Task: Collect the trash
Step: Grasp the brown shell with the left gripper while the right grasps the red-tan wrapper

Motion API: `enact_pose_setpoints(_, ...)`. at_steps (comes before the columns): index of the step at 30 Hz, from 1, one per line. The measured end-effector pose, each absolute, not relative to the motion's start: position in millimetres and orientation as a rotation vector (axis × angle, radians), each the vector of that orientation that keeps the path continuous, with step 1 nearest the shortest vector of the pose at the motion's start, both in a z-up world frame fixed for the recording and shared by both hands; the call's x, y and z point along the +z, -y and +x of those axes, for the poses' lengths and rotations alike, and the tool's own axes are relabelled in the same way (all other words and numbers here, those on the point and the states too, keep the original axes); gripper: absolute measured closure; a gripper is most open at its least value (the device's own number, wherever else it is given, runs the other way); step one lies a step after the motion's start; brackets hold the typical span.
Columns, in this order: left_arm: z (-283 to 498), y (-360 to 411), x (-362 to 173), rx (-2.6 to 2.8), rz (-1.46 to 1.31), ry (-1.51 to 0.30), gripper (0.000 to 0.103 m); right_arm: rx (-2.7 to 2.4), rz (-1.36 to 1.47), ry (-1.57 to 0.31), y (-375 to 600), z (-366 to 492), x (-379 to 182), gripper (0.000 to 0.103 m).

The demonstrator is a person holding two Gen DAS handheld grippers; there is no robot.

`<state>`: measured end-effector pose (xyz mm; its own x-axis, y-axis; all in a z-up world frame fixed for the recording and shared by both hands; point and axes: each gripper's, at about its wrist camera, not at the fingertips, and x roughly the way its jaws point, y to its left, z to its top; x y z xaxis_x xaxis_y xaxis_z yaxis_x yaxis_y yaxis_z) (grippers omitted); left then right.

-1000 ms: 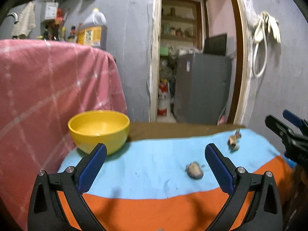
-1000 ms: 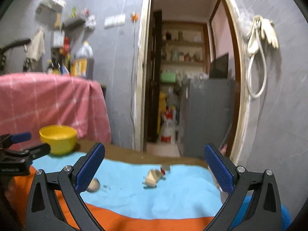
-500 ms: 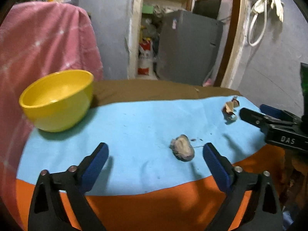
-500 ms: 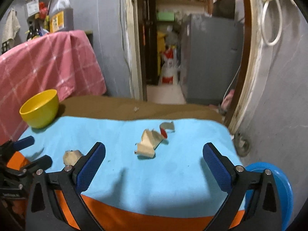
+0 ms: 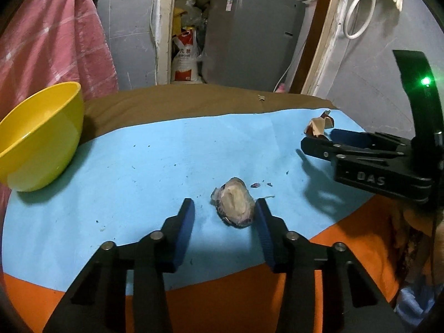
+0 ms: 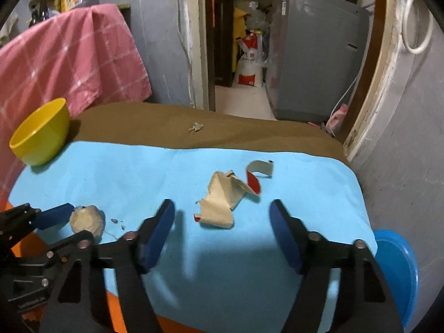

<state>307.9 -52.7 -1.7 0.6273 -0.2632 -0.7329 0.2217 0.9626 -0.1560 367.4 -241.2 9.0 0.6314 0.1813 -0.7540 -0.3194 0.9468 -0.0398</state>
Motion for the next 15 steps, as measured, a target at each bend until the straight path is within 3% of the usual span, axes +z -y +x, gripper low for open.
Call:
enact_pose_setpoints(6,310,49,-2,-0.274,-0.067,-0.848,0.087,0.299,-0.204,-0.861,237,372,5,0.079)
enact_pose_setpoints(15,312,45,0,-0.279,-0.1,-0.831,0.091,0.292,-0.206,-0.768,236,358,17,0.082)
